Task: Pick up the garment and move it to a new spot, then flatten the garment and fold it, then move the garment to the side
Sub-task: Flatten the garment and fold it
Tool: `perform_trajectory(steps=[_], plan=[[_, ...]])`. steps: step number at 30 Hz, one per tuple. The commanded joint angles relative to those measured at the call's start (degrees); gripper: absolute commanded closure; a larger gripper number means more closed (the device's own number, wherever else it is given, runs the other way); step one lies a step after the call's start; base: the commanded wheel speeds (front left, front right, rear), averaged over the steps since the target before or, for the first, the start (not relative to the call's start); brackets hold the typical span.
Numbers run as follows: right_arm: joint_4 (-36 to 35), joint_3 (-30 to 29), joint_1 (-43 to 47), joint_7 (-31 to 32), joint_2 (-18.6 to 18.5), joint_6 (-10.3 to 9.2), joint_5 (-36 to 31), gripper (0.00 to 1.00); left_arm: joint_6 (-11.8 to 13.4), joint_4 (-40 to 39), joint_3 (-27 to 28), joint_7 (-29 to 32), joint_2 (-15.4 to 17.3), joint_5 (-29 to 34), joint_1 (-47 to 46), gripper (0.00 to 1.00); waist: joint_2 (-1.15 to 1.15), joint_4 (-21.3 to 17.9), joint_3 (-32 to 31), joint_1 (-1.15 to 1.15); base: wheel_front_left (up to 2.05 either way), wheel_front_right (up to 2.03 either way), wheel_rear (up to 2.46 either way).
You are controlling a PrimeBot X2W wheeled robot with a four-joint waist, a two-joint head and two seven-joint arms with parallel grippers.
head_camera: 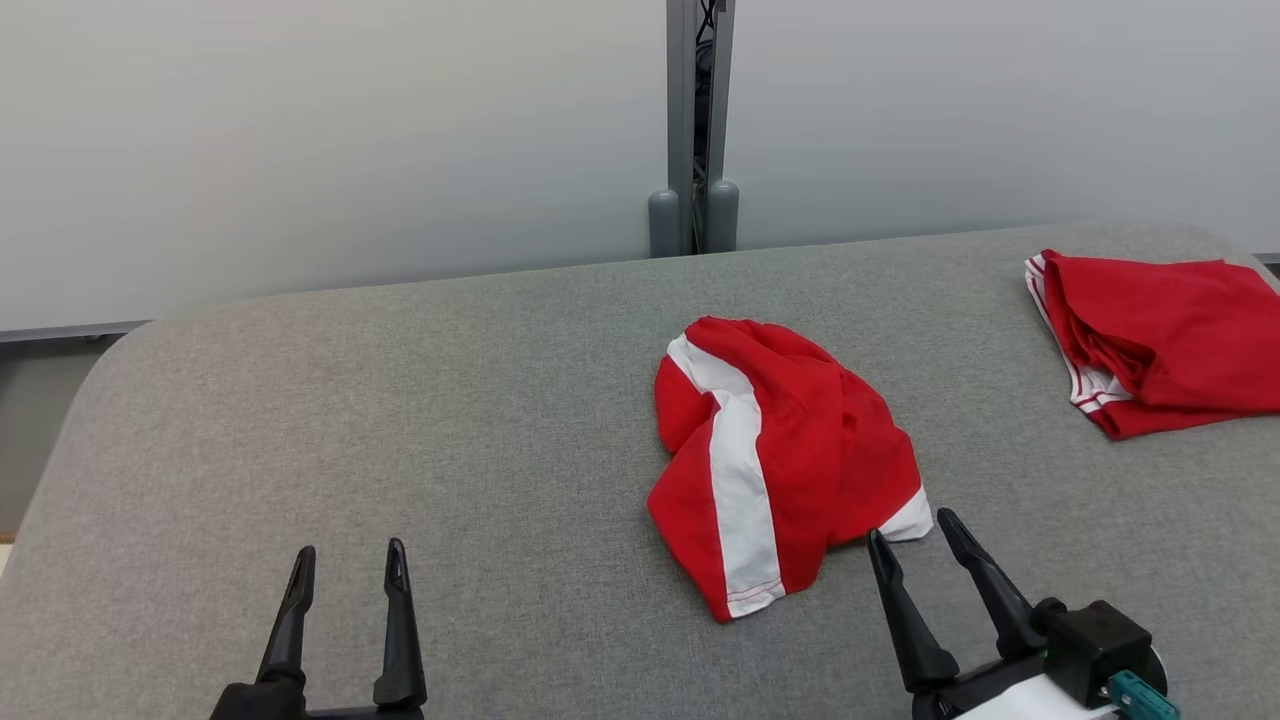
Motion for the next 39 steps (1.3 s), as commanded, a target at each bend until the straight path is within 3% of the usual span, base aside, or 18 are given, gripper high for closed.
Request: perform_trajectory(steps=[1,7,20,34,35,36,37,38,39], plan=[[0.9,0.4,0.1,-0.3,0.0,-0.02,0.1,0.00,0.3,0.0,-0.2,-0.2,0.1,-0.3,-0.9,0.00,0.00,0.3,0.0,0.00,0.00,0.00,0.00],[8.6,3.8,-3.1,-0.3,0.1,-0.02,1.6,0.00,0.2,-0.2,-1.3,-0.2,0.1,-0.4,-1.6,0.00,0.00,1.7,0.5,0.00,0.00,0.00,0.00],[32.3,11.5,-15.4,-0.3,0.2,-0.02,6.2,0.00,0.3,0.3,-3.8,-0.2,0.2,-1.0,-2.7,0.00,0.00,6.9,2.4,0.00,0.00,0.00,0.00],[50.8,16.5,-24.9,0.2,0.2,-0.02,9.3,0.00,0.5,0.4,-5.7,-0.2,0.1,-1.6,-5.5,0.00,0.00,11.4,7.0,0.00,0.00,0.00,0.00],[51.7,17.4,-25.0,0.3,0.3,-0.01,9.7,0.35,0.6,0.4,-5.7,-0.2,0.1,-1.6,-5.8,0.00,0.00,11.5,7.0,0.00,0.00,0.00,0.00],[52.4,18.4,-25.2,0.3,0.5,0.00,10.0,0.62,0.6,0.4,-5.7,-0.2,0.1,-1.6,-6.0,0.00,0.00,11.6,7.1,0.00,0.00,0.00,0.00],[53.1,19.1,-25.5,0.4,0.6,0.04,9.9,0.62,0.7,0.4,-5.7,-0.2,0.1,-1.7,-6.0,0.00,0.00,11.6,7.2,0.00,0.00,0.00,0.00],[54.0,19.7,-25.9,0.4,0.6,0.04,9.3,1.00,0.8,0.3,-5.6,-0.2,0.1,-1.6,-6.0,0.00,0.00,11.4,7.2,0.00,0.00,0.00,0.00],[55.0,20.1,-26.2,0.3,0.5,0.03,8.2,1.00,1.0,0.2,-5.4,-0.2,0.1,-1.6,-5.9,0.00,0.00,11.2,7.1,0.00,0.00,0.00,0.00]])
